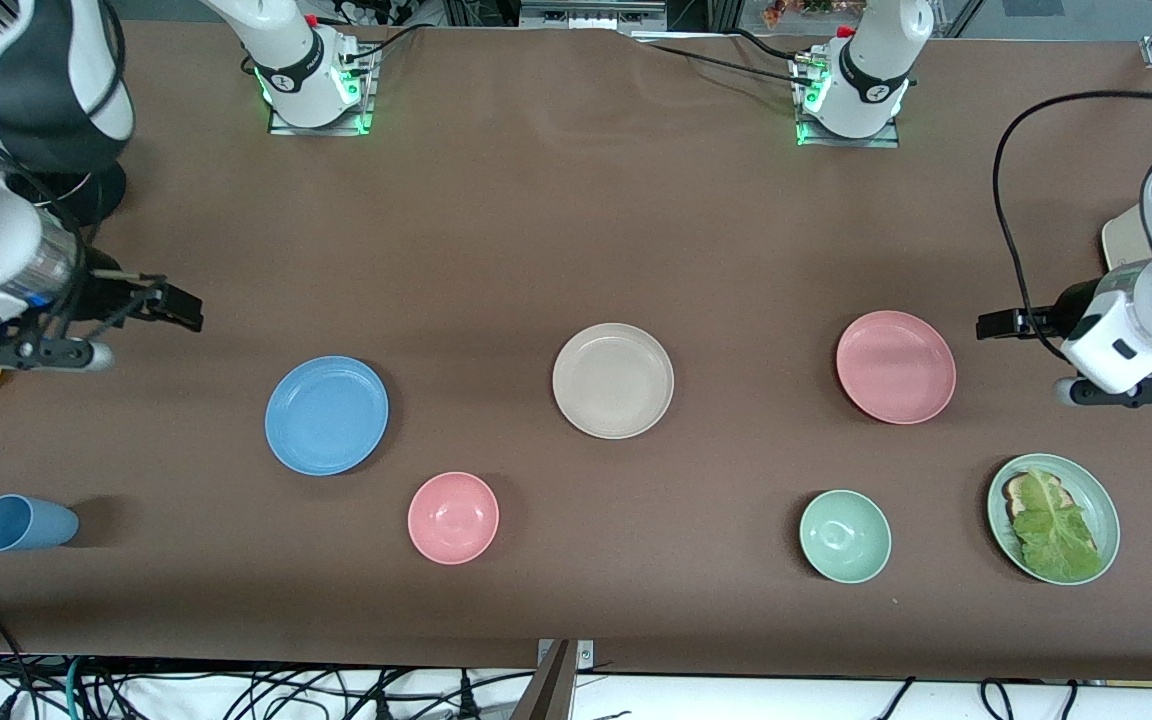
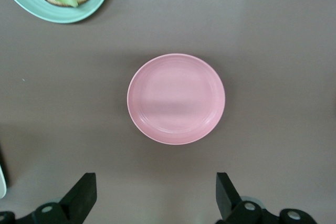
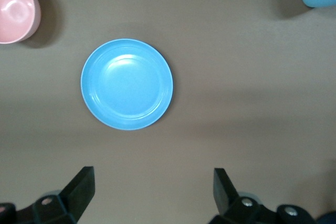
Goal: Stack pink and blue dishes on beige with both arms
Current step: 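Reach the right gripper to the blue plate while the left gripper reaches the pink plate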
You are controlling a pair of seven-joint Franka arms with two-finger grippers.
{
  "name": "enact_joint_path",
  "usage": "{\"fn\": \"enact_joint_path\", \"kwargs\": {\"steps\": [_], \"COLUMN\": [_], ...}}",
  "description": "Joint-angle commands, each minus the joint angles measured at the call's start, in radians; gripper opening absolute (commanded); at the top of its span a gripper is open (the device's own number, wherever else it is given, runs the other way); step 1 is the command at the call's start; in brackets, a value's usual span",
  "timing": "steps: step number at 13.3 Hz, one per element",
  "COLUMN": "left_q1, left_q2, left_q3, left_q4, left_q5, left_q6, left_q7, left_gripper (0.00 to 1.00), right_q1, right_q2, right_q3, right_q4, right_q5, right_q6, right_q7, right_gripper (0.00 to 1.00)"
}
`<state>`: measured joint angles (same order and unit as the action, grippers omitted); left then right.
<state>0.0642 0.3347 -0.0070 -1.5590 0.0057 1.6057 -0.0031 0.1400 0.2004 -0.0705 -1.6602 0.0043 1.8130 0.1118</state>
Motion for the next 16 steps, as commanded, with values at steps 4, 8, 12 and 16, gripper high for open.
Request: {"fn": "enact_joint_path", "kwargs": {"steps": [4, 8, 12, 16], "left_q1": [0.040, 0.098, 0.129, 0.132], "left_q2": [0.142, 0.103, 0.099, 0.142], "left_q3": [-0.001, -0.002, -0.007, -0.007], "left_q4": [-0.089, -0.309, -0.452, -0.474], "left_q5": [0.062, 0.063, 0.051, 0.051], "left_q6": [0.239, 0.481, 0.653, 0.689], "left_q7": [0.009, 0.139, 0.166, 0.207], "left_gripper": [1.00, 1.00, 1.00, 0.95], "right_q1": [0.000, -0.002, -0.005, -0.034], "right_q2": [0.092, 0.194, 0.263, 0.323], "right_q3": [-0.002, -0.002, 0.000, 0.000], "right_q4": [-0.075, -0.076, -0.133, -0.165], "right_q5": [0.006, 0.008, 0.011, 0.025], "right_q6": [0.195, 0.267, 0.425, 0.522], "right_q7": [-0.015, -0.021, -0.034, -0.072], "right_gripper": [1.00, 1.00, 1.00, 1.00]}}
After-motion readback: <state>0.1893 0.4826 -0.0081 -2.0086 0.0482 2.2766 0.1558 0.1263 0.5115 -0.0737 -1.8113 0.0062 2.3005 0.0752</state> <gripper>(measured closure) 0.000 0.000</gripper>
